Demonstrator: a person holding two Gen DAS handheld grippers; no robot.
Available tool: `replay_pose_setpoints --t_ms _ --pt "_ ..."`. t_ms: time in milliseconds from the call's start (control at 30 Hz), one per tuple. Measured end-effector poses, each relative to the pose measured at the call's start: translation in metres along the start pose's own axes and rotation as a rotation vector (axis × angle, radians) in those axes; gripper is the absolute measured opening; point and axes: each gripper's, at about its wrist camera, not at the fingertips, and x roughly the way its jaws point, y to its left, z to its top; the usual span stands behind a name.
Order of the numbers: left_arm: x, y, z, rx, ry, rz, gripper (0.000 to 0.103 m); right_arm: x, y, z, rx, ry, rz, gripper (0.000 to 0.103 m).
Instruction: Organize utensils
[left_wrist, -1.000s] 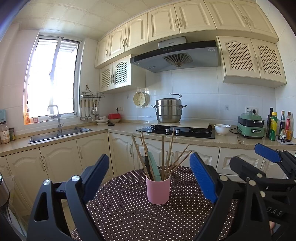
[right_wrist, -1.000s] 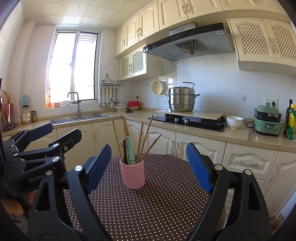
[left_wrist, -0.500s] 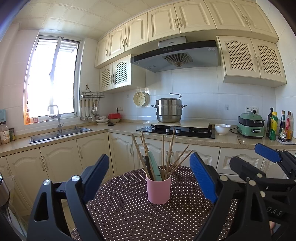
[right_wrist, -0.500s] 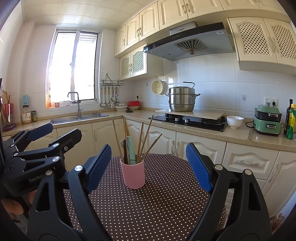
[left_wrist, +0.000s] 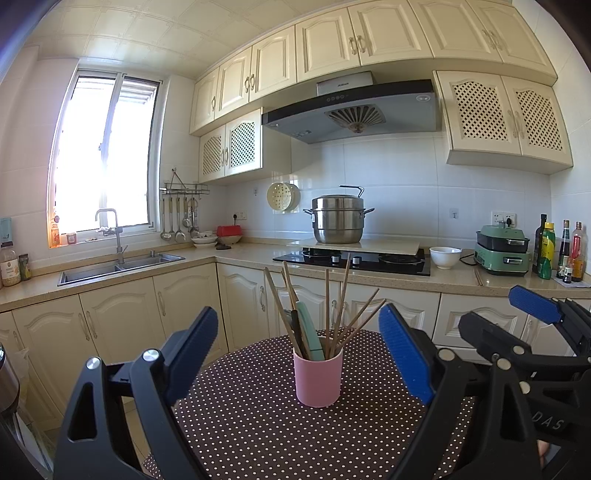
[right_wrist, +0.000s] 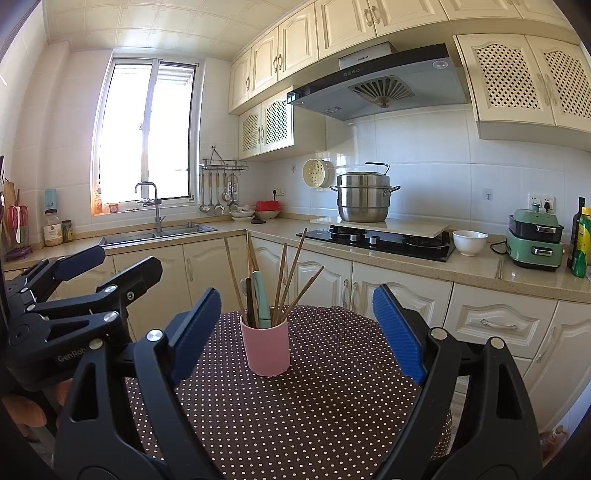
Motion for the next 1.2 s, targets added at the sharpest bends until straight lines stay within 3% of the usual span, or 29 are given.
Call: replay_pose_setpoints --t_ms 900,1200 --pt "0.016 0.005 -0.002 0.009 0.016 0.009 0.087 0.015 0.001 -0.005 0.011 0.025 0.005 0.083" --pt "0.041 0.004 -0.013 0.001 0.078 0.006 0.087 0.034 -0.003 -0.013 0.026 0.068 0.010 0.083"
